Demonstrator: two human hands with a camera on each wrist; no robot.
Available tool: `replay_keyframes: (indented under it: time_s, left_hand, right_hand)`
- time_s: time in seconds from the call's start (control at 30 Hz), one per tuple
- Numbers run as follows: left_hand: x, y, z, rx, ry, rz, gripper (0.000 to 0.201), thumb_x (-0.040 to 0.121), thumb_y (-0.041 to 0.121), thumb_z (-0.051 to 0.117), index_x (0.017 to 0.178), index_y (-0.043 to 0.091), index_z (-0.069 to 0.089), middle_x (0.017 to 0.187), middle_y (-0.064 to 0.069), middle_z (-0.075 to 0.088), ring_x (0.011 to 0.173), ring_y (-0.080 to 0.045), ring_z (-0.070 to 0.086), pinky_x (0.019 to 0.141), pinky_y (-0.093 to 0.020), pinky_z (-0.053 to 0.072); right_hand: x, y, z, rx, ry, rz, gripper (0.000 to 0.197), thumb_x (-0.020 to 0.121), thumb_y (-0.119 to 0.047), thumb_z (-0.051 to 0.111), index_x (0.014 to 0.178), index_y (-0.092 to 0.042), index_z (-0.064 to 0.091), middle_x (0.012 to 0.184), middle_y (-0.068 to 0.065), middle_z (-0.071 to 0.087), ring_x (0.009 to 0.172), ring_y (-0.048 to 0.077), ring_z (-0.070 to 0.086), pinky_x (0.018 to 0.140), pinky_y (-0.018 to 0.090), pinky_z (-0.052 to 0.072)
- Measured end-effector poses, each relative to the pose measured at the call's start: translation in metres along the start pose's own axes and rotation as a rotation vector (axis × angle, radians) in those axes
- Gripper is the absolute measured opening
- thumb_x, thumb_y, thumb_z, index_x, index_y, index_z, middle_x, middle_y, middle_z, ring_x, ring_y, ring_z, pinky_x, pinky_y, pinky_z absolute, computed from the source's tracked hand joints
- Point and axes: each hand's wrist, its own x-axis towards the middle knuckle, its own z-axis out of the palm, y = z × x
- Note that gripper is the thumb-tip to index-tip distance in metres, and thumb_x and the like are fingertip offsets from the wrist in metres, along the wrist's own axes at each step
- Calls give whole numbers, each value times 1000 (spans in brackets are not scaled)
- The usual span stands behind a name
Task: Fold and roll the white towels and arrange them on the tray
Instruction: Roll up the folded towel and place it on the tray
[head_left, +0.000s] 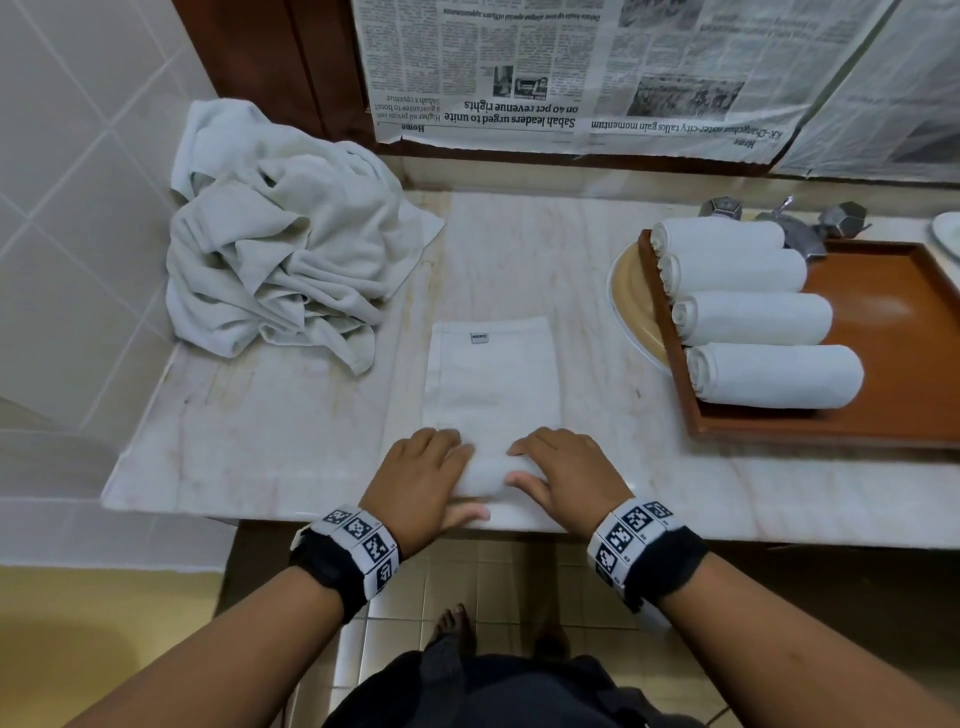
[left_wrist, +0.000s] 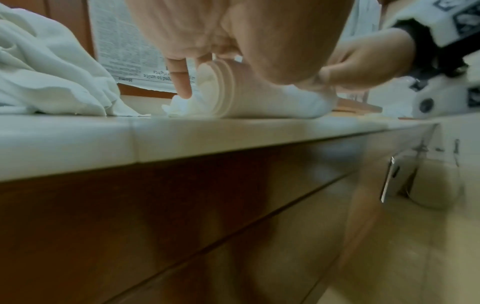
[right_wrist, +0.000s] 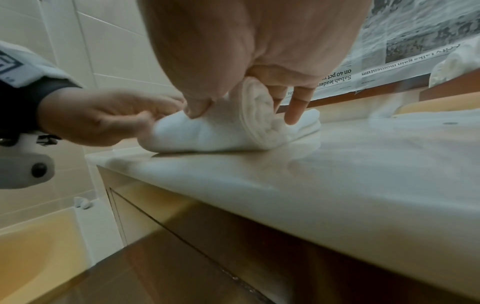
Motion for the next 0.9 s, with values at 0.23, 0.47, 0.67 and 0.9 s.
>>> replay_keyframes:
  time_s: [0.23,0.47,0.67,0.9]
  left_hand:
    - [8,-9,-1,81,20,-42,56,88,64,36,87,17,65,80,-1,61,66,-24,58,56,-31,41]
    - [19,-16,-11,-281,-201,-227,85,79,86,4,90,20,57,85,3,60,78,-18,58,71,-37,49]
    - [23,-1,-18,-9,-31,-136,44,98,45,29,89,19,64,86,-3,61,76,-27,58,69,-36,44]
    - [19,10,-17,-81,-135,-127,47,102,48,25,95,15,58,85,-2,60,75,-25,58,63,-33,40]
  right_hand:
    - [-2,-13,2,-142,-36,72,56,98,-56,24,134,-22,52,122,-2,61,107,23,58,93,39,41]
    - [-9,-26,-2,-264,-108,135,43,80,-41,52,117,-19,51,106,0,54,93,23,52,84,37,39]
    - [18,-36,-20,-248,-278,252,29,78,-32,52,106,-23,50,94,-3,56,83,21,51,87,37,38]
    - [12,-47,-14,-390,-249,251,45,78,-32,59,119,-17,46,118,6,49,108,27,46,98,40,33]
